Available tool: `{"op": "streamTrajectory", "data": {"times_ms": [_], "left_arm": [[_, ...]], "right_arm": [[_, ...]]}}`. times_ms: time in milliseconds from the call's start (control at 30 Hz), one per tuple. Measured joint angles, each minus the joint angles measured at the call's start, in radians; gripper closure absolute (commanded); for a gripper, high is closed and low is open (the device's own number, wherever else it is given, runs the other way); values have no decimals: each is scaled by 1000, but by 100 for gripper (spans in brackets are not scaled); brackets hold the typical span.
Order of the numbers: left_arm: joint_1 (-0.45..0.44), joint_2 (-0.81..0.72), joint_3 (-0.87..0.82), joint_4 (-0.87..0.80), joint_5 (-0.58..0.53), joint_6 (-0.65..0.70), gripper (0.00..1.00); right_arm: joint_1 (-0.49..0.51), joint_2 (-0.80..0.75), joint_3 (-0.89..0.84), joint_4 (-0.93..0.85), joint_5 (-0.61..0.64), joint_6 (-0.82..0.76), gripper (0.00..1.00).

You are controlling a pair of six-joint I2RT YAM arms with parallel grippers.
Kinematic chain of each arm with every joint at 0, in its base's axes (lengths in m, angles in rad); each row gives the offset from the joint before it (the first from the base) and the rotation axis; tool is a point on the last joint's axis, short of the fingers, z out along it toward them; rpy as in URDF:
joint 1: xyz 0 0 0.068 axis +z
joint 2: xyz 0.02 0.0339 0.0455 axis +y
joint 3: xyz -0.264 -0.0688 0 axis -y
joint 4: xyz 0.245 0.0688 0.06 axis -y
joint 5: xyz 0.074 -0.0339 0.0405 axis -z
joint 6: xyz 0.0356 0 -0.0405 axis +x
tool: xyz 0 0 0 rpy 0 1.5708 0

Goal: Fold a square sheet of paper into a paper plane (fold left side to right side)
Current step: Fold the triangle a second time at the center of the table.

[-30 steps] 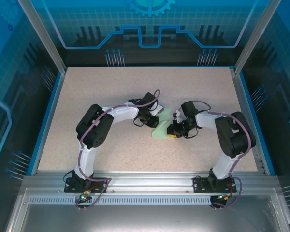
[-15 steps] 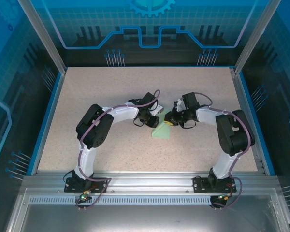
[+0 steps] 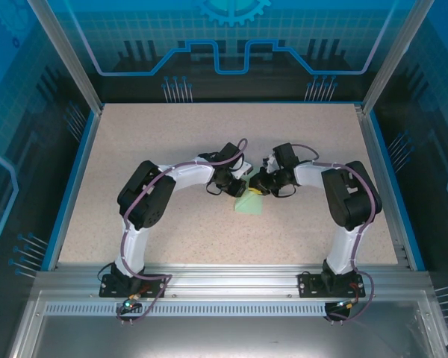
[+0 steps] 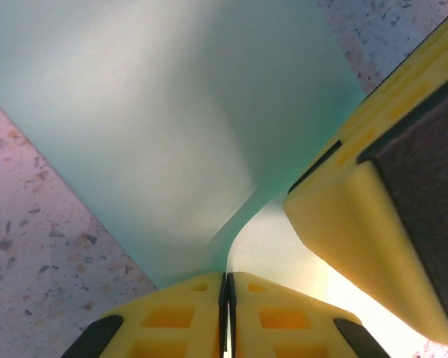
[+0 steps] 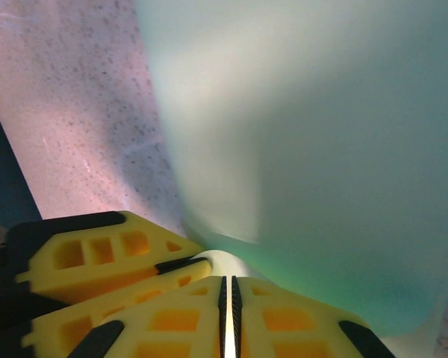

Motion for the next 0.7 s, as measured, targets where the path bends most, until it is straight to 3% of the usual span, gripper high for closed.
{"op": "streamTrajectory", "data": {"times_ms": [467,700], "left_arm": [[-1,0,0,3,1,0,86],[-3,0,3,2,8,-4,73]], "right_arm": [[0,3,9,-92,63,-47,87],[0,3,6,-92,66,-58,86]]}}
